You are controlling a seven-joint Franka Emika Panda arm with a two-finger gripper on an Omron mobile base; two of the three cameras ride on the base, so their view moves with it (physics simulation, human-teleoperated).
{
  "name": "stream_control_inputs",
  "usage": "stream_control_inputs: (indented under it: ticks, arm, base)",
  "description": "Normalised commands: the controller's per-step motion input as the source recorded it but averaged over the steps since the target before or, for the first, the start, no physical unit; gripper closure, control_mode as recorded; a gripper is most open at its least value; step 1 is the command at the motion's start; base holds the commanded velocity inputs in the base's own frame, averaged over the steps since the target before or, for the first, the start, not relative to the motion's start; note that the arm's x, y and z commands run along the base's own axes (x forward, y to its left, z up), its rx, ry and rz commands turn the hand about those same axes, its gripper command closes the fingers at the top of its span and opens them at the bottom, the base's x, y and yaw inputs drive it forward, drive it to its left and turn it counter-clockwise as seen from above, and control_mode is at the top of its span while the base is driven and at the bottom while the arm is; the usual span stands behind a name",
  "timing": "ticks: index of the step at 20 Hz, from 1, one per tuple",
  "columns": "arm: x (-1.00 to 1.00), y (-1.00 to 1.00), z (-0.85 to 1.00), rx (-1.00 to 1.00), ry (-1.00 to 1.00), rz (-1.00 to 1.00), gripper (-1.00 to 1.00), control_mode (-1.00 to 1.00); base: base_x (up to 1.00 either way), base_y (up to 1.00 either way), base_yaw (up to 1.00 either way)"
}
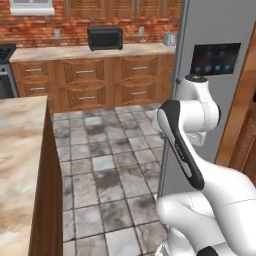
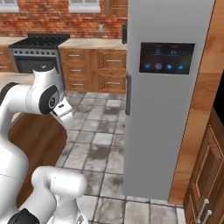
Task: Take the cheese, fish, and lemon from the fridge and place them on the plate on the dining counter to create an appetizer plate.
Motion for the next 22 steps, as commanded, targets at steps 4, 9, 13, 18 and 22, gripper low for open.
stream_control_inputs:
  ticks: [4, 9, 13, 18, 22]
  arm:
    - [0.00, 0.00, 0.00, 0.00, 0.00, 0.00, -1.00, 1.00]
    - [0.00, 0.00, 0.00, 0.00, 0.00, 0.00, -1.00, 1.00]
    - [0.00, 0.00, 0.00, 0.00, 0.00, 0.00, -1.00, 1.00]
    - [0.00, 0.00, 0.00, 0.00, 0.00, 0.00, -1.00, 1.00]
    - [0.00, 0.00, 0.00, 0.00, 0.00, 0.00, -1.00, 1.00]
  base:
    - [1.00, 0.47, -0.02]
    - [1.00, 0.60, -0.06]
    - [1.00, 0.58, -0.22]
    - [1.00, 0.53, -0.39]
    - [0.99, 0.49, -0.52]
